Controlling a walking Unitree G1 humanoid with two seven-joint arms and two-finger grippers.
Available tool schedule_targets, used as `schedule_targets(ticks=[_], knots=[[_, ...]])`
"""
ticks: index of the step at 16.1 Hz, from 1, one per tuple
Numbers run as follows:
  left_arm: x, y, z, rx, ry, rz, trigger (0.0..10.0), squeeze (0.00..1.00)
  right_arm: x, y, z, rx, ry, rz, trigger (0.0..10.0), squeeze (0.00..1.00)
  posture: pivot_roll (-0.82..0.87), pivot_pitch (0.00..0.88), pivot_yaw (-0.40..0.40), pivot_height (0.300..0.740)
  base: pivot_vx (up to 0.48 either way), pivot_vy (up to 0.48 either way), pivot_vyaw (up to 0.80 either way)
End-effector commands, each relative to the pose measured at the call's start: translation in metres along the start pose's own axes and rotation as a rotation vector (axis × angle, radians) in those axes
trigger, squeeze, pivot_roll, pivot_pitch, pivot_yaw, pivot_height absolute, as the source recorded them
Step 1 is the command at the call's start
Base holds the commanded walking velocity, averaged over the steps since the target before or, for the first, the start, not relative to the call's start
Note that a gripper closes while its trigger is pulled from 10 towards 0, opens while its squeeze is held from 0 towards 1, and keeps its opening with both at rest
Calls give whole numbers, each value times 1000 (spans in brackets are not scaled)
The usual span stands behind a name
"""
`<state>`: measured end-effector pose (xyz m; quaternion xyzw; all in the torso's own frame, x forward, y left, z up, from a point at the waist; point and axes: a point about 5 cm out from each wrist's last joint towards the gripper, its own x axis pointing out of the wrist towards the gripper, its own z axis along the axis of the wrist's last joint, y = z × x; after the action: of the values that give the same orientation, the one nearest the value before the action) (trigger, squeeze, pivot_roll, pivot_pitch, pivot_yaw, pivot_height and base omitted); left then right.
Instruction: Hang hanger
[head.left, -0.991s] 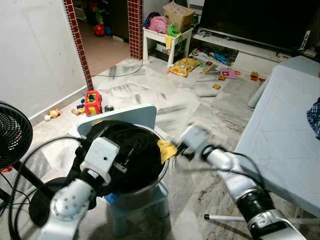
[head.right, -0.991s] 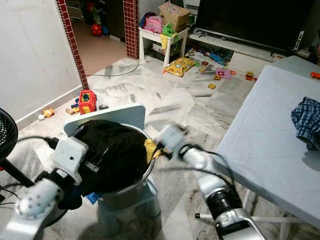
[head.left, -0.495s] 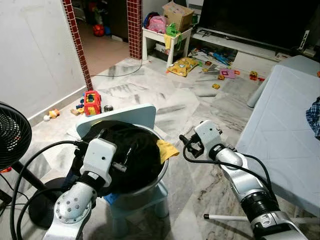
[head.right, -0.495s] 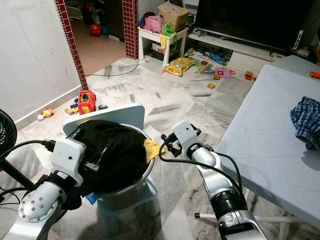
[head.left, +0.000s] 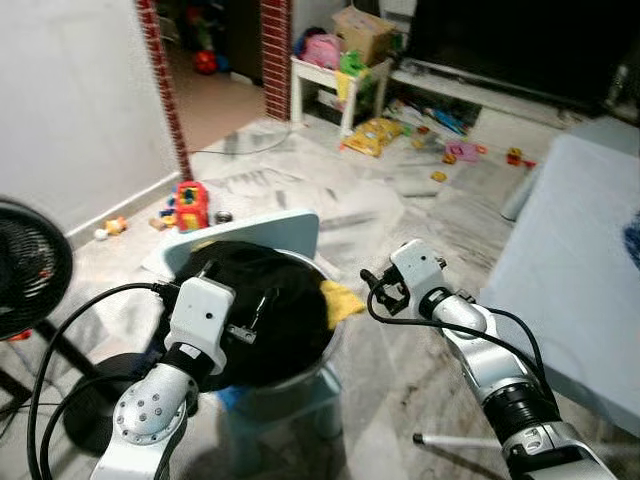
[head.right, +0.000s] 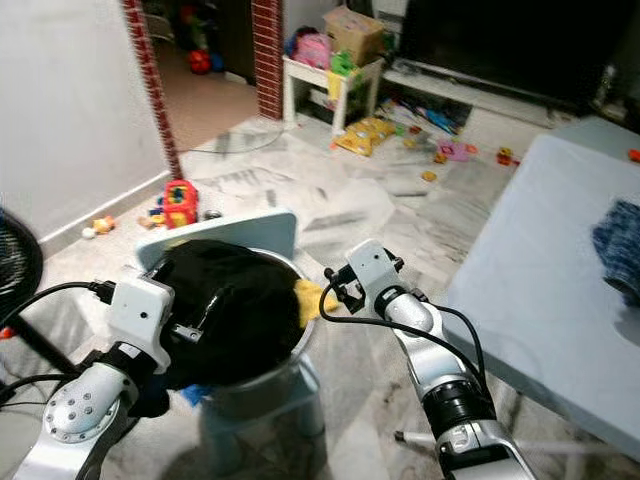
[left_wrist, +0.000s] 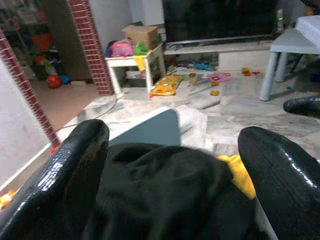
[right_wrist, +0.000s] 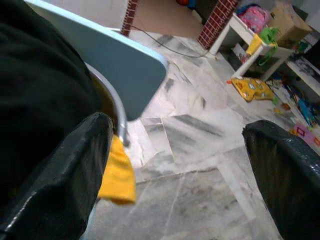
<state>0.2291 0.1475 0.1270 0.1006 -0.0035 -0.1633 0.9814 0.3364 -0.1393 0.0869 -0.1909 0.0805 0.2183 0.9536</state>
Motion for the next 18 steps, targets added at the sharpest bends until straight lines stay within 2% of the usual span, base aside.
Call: schedule_targets(ticks=[1,11,16,18], knots=[[0,1,-2,-1,10,-11,10000,0,1,-3,6,3,-16,-16,10000,0,-36,0,-41,740,0,360,0],[4,0,-4,5,12,-30,10000,0,0,-3,6,-3,-18,-21,10000,0,-42,0,-38,740,0,393,0],[9,0,-2,12,-9,-54,10000,0,0,-3,8,-2,-23,-23,10000,0,-40,0,-48,740,0,0,0],[14,1,-6,88,12,-120,10000,0,-1,-3,7,58,-16,-54,10000,0,-35,0,-60,740,0,0,0]])
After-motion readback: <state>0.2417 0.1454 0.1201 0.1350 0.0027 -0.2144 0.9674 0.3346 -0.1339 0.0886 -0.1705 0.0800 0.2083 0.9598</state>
